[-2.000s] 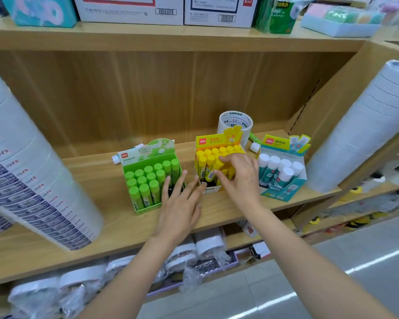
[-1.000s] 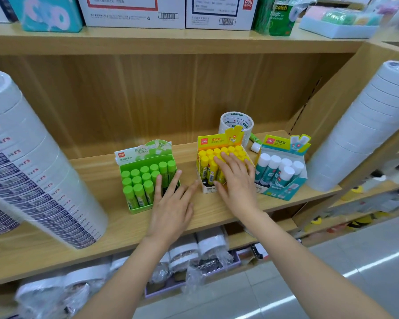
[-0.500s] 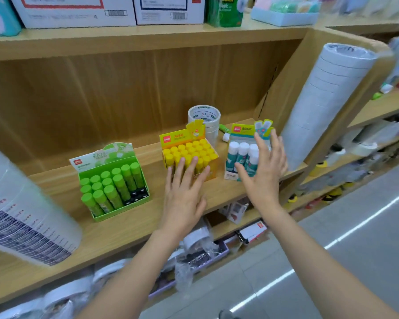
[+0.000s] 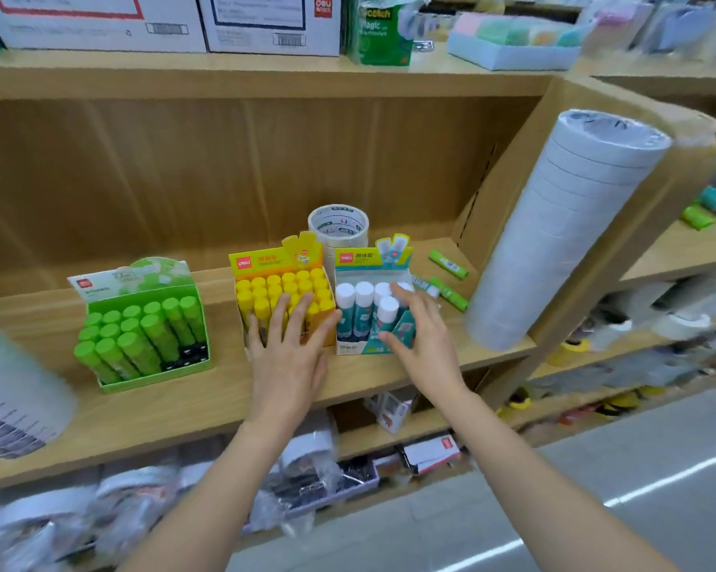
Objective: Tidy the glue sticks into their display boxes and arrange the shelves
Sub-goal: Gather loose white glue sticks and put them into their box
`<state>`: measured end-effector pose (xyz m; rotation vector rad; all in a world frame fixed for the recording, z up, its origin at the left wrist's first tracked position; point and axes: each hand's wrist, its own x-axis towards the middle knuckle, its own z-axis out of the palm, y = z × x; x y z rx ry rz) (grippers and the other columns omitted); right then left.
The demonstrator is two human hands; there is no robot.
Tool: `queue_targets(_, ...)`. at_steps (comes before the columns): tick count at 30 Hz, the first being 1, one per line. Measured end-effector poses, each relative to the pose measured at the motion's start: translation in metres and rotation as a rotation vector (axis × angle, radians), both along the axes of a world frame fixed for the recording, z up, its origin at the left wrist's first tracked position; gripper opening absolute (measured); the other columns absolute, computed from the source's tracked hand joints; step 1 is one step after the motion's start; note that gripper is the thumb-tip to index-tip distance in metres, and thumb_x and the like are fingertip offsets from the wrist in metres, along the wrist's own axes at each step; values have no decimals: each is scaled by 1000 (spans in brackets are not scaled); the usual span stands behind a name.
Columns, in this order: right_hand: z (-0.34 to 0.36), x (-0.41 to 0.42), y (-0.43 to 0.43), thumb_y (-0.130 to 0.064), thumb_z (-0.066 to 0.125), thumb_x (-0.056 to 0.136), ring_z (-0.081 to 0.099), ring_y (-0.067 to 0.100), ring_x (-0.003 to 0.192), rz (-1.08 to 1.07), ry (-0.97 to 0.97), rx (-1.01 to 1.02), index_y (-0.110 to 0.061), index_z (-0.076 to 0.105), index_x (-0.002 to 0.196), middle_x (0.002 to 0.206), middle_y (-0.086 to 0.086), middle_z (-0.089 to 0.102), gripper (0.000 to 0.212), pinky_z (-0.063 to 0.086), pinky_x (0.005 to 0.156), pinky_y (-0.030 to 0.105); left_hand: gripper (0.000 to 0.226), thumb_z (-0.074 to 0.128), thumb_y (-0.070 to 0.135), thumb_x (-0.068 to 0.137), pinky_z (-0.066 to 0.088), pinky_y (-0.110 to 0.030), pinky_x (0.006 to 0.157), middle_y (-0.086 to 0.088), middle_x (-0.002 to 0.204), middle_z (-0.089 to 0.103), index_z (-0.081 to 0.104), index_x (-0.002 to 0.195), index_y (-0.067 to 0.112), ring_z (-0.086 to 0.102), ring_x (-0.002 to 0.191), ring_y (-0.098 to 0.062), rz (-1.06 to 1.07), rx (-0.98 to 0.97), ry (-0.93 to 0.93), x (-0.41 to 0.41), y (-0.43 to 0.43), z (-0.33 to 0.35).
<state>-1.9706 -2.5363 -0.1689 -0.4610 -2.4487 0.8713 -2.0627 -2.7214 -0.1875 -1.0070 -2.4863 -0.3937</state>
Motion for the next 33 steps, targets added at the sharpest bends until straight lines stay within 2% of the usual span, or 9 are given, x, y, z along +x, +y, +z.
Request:
queue_targets(4,-1,-15,-4,-23,71,88,35,16,138,128,11,-22,-36,39,142,150,2,38,63,38,106,33,64,77,18,74,23,-71,108,-10,148,43,54,133,30,30,141,-39,83,35,22,-2,-11,-3)
queue_targets(10,-3,-43,-25,-21,69,89,46,7,120,219,37,-58,-36,40,142,149,-5,37,62,47,92,33,55,75,12,74,14,-67,114,-13,149,43,60,127,20,24,144,-41,152,74,48,-7,-33,-4)
queue_targets(14,-4,-55,-31,-20,69,89,39,-4,118,223,46,-51,-33,39,144,152,-4,34,64,41,94,21,54,71,13,77,12,-64,116,-17,152,36,55,129,16,18,147,-39,155,116,37,-10,-30,-2)
queue_targets(17,0,-50,-24,-29,69,90,31,-9,132,314,83,-178,-30,31,151,153,-8,34,71,29,105,8,65,65,20,81,2,-59,119,-15,160,22,43,142,18,11,150,-35,79,121,68,-8,-18,1)
queue_targets(21,-5,-41,6,-42,46,97,44,8,131,31,201,-138,-23,45,142,144,-3,48,49,39,109,37,81,72,30,80,0,-58,118,-13,161,19,31,150,24,10,150,-34,17,68,72,-13,1,0)
queue_targets(23,-8,-46,22,-37,43,98,32,25,142,-196,-19,26,-19,42,145,154,6,38,50,26,116,48,88,75,33,77,0,-58,118,-13,161,18,28,151,25,11,150,-33,25,40,61,-18,3,-4)
queue_targets(26,-13,-50,25,-36,47,100,5,29,150,-274,-489,162,-22,24,154,164,5,10,60,14,117,48,91,77,34,77,-1,-56,118,-12,161,18,26,152,26,10,150,-33,16,27,78,-22,2,-6)
queue_targets(30,-18,-48,8,-31,59,93,32,28,133,-247,-369,269,-23,46,140,142,6,40,49,31,100,43,90,75,35,79,0,-56,118,-12,161,18,23,153,26,10,150,-32,3,31,72,-22,1,-6)
queue_targets(33,-23,-49,8,-29,69,86,34,33,133,-293,-249,292,-23,55,130,144,9,39,47,32,99,45,90,75,32,79,-2,-55,118,-12,161,20,24,153,26,11,150,-32,-1,36,68,-22,0,-6)
